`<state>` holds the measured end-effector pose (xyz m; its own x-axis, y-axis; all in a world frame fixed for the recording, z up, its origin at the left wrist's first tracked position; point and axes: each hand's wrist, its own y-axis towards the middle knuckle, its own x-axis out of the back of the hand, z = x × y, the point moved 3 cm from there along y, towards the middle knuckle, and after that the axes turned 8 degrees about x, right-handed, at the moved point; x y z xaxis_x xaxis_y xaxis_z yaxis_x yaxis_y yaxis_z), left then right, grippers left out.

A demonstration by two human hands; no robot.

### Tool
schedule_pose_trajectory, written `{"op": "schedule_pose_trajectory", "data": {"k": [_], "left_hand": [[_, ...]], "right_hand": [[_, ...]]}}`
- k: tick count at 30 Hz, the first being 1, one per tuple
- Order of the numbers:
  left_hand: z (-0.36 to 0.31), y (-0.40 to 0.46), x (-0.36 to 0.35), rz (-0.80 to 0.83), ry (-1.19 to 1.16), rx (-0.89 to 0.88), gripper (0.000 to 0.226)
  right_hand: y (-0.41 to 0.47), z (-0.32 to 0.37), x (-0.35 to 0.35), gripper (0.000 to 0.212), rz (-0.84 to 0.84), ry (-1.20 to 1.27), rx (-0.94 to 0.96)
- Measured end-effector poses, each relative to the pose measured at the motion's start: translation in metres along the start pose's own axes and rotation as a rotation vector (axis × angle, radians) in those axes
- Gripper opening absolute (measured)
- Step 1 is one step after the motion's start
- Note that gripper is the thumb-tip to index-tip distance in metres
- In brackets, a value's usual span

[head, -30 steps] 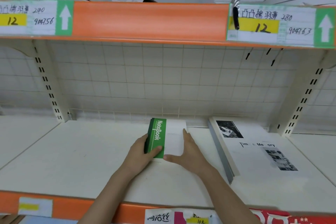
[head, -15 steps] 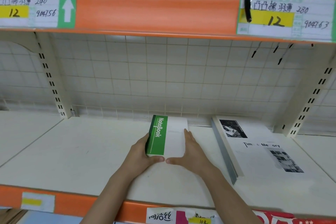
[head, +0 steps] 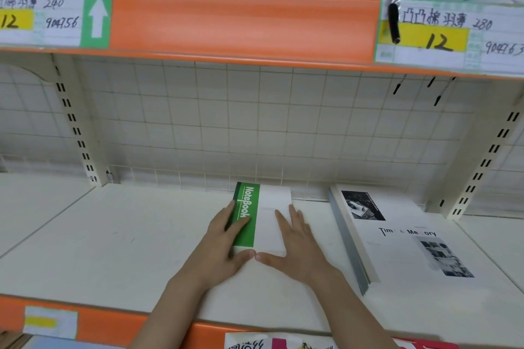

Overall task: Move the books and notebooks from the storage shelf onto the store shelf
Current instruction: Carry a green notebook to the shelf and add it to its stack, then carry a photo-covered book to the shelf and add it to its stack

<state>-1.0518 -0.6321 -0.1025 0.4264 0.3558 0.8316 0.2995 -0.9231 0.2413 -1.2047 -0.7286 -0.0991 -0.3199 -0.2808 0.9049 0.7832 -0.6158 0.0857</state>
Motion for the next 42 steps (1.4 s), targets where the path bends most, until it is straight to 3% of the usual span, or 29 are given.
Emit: {"op": "schedule_pose_trajectory", "data": {"k": [3, 8, 18, 21, 27, 35, 42], "left_hand": [[-0.003, 0.001, -0.005, 0.026, 0.180, -0.099, 0.075], [-0.005, 0.001, -0.007, 0.057, 0.248, -0.091, 0.076], [0.021, -0.013, 0.036, 0.120, 0.378, -0.035, 0.101], [0.051, -0.023, 0.064, 0.102, 0.398, 0.015, 0.106], [0.124, -0.054, 0.131, 0.034, 0.448, 0.137, 0.122], [0.235, -0.125, 0.231, -0.039, 0.544, 0.419, 0.130], [0.321, -0.187, 0.298, -0.101, 0.571, 0.539, 0.126]], "right_hand": [[0.001, 0.002, -0.001, 0.107, 0.029, -0.089, 0.049], [0.002, -0.002, -0.002, 0.128, 0.035, -0.114, 0.046], [0.008, 0.047, 0.006, 0.125, 0.082, -0.112, 0.134], [0.022, 0.080, -0.003, 0.123, 0.116, -0.099, 0.172], [0.070, 0.162, -0.041, 0.093, 0.169, -0.177, 0.332], [0.124, 0.300, -0.105, 0.090, 0.245, -0.113, 0.511], [0.160, 0.410, -0.168, 0.089, 0.299, -0.057, 0.659]]}}
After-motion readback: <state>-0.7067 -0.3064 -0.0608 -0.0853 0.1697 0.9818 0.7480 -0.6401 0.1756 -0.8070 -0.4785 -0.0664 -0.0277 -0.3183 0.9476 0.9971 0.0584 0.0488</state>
